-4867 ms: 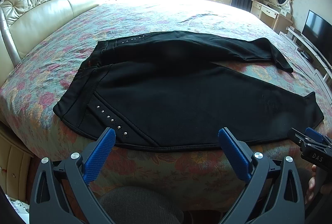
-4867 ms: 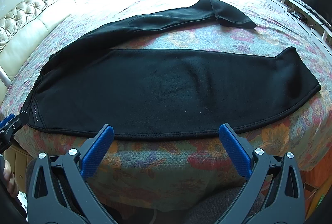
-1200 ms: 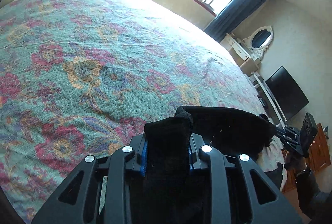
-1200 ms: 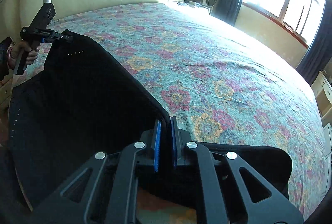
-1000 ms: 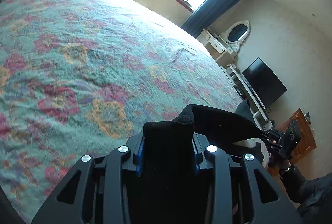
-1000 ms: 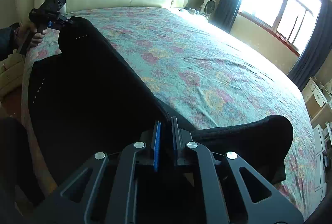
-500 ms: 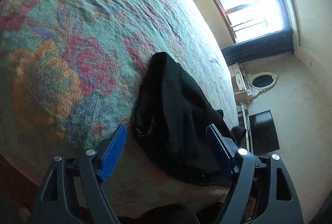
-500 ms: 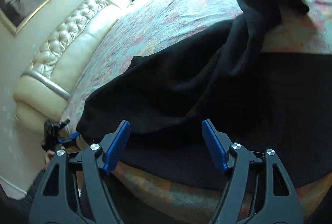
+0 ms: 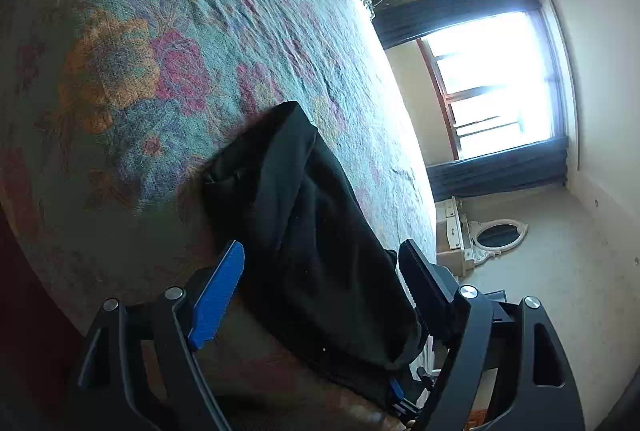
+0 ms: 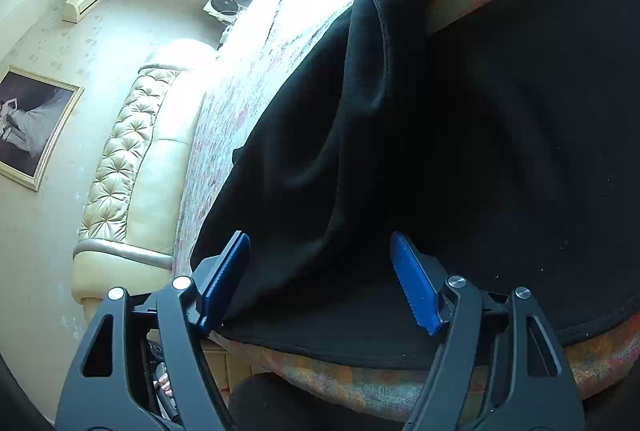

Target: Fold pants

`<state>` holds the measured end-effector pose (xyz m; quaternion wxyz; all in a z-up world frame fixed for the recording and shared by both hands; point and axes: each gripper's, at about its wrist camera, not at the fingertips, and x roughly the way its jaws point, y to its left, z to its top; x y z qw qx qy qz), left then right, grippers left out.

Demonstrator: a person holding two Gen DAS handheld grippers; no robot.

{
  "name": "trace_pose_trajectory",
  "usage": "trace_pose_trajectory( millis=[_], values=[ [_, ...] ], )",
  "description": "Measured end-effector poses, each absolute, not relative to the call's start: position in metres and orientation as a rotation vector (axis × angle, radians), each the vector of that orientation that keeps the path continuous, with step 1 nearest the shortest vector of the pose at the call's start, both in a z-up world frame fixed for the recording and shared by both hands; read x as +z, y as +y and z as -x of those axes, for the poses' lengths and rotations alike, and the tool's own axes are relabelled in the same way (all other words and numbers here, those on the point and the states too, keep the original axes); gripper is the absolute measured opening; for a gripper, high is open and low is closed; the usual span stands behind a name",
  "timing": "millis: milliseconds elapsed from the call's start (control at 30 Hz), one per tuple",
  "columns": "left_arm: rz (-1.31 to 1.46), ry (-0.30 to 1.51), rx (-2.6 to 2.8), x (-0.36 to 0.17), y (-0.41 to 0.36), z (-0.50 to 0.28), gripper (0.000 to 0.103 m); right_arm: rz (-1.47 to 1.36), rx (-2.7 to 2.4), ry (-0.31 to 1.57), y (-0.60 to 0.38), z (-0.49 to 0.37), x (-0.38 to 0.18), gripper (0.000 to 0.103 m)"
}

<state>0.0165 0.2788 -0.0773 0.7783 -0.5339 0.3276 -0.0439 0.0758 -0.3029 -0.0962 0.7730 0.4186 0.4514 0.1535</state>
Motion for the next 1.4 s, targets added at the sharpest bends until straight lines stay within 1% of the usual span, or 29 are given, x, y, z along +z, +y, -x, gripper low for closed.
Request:
trace_pose_trajectory(
  millis=[100, 267, 567, 733, 867, 900, 933, 967, 1000, 1033, 1133, 1400],
  values=[
    [1.145, 0.766, -0.084, -0.089, 0.271, -0.025, 0.078, -0.898, 0.329, 0.974, -0.303, -0.074, -0.097, 0.073],
    [1.246, 0.762, -0.054, -0.106, 0.27, -0.031, 0.078, -0.897, 0.334, 0.97, -0.307, -0.074, -0.096, 0.075],
    [1.242, 0.723, -0.021, -0.086, 0.272, -0.036, 0.078, -0.901, 0.347, 0.961, -0.309, -0.073, -0.099, 0.077],
    [1.244, 0.763, -0.003, -0.095, 0.274, -0.035, 0.078, -0.9, 0.352, 0.955, -0.309, -0.073, -0.103, 0.077],
    [1.238, 0.757, 0.016, -0.098, 0.273, -0.038, 0.078, -0.892, 0.352, 0.957, -0.308, -0.07, -0.102, 0.077],
    [1.214, 0.755, 0.022, -0.097, 0.271, -0.039, 0.076, -0.893, 0.35, 0.956, -0.308, -0.069, -0.102, 0.077],
    [1.183, 0.76, 0.034, -0.095, 0.268, -0.041, 0.062, -0.896, 0.349, 0.955, -0.308, -0.069, -0.102, 0.077],
    [1.147, 0.775, 0.05, -0.094, 0.266, -0.043, 0.051, -0.899, 0.345, 0.955, -0.308, -0.069, -0.101, 0.077],
    [1.121, 0.792, 0.068, -0.095, 0.265, -0.044, 0.023, -0.905, 0.343, 0.95, -0.309, -0.069, -0.101, 0.077],
    [1.114, 0.804, 0.081, -0.098, 0.265, -0.046, 0.014, -0.908, 0.342, 0.947, -0.309, -0.068, -0.1, 0.077],
    [1.136, 0.817, 0.091, -0.104, 0.266, -0.047, 0.014, -0.905, 0.339, 0.951, -0.309, -0.067, -0.1, 0.076],
    [1.224, 0.762, 0.041, -0.099, 0.273, -0.038, 0.013, -0.926, 0.319, 0.997, -0.304, -0.064, -0.099, 0.076]
  ],
)
